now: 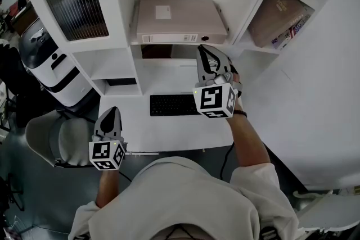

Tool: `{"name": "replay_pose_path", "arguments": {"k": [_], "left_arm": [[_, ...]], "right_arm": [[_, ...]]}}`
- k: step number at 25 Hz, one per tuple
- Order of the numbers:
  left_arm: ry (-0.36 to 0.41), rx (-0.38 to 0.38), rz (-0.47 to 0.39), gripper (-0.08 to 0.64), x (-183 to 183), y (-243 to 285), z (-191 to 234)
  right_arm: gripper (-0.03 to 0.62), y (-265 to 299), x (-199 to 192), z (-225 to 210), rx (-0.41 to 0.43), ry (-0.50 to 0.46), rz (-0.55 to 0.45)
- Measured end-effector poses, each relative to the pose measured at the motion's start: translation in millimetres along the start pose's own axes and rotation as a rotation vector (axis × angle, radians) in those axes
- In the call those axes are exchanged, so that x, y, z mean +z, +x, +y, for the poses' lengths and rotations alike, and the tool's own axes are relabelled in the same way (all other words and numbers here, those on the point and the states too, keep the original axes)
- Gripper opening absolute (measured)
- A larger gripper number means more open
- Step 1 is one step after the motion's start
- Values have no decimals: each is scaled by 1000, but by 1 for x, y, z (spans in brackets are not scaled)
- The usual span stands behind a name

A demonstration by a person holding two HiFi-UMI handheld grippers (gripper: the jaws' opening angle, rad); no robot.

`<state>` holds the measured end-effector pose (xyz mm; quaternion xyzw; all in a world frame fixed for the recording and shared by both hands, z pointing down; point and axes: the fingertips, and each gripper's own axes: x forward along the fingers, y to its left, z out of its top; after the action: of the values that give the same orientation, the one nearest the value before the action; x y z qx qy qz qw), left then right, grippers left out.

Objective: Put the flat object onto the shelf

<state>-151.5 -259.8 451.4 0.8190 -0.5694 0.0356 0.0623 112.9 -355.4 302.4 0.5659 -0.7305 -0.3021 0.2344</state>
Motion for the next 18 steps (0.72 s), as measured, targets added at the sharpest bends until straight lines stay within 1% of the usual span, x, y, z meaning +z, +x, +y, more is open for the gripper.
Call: {"name": "replay_pose_path", "arguments": {"k": [1, 4, 18], "left_arm": [[1, -1, -1, -8, 0, -1, 0], [3, -2, -1, -8, 1, -3, -1], [19, -20, -5, -8, 4, -7, -9]], "right_arm": [[5, -3, -1, -1, -6, 21, -2], [4, -11, -3, -1, -15, 72, -5], [3, -51, -7, -5, -65, 256, -35]]}}
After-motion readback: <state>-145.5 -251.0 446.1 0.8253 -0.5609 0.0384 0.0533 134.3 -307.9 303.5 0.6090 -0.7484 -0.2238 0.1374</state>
